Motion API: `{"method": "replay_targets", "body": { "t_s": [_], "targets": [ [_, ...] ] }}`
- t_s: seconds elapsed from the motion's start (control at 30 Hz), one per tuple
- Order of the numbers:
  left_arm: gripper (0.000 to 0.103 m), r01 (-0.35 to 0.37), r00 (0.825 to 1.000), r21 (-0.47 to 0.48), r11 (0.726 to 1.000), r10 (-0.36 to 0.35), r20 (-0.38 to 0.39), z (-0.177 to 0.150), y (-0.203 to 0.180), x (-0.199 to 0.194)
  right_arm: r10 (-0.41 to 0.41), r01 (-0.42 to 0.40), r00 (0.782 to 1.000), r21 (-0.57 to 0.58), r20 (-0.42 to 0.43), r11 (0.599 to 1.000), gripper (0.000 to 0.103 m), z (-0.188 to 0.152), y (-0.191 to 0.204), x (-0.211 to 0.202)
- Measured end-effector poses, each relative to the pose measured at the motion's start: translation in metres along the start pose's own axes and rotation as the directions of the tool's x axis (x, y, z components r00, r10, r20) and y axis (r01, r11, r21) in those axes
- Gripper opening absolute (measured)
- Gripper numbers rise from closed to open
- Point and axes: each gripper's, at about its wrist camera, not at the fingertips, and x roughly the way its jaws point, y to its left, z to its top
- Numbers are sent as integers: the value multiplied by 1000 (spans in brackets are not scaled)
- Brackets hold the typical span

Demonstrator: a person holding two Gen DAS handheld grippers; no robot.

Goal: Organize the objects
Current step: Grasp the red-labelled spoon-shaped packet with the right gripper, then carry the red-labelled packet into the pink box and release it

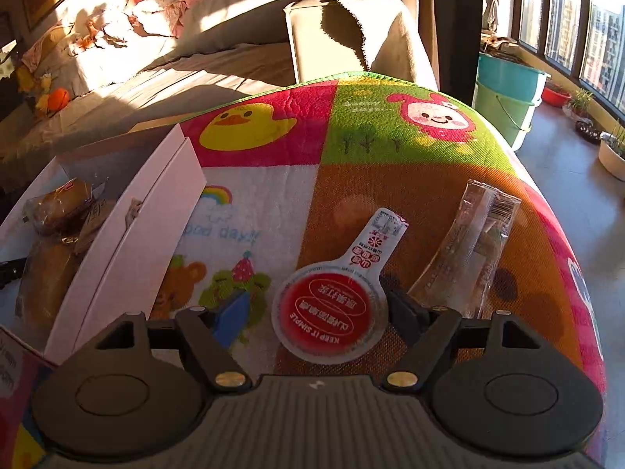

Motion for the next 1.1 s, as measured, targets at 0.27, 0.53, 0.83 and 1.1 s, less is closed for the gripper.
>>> {"method": "replay_targets", "body": {
  "t_s": [0.27,0.53,0.83,1.1],
  "targets": [
    [13,-2,1000,7,1000,2,2,-2,-1,0,-89,90,996,-40,21,995,61,2,14,4],
    [13,5,1000,8,1000,-5,3,-2,-1,-1,-19,18,1000,-65,-14,998,61,-3,37,-50],
    [13,-7,1000,16,1000,7,-2,0,-4,0,124,-75,942,-162,313,984,61,47,84,-155],
    [13,-8,1000,16,1000,8,-2,1,-4,0,214,-143,929,-240,301,960,61,67,126,-126]
  ]
}}
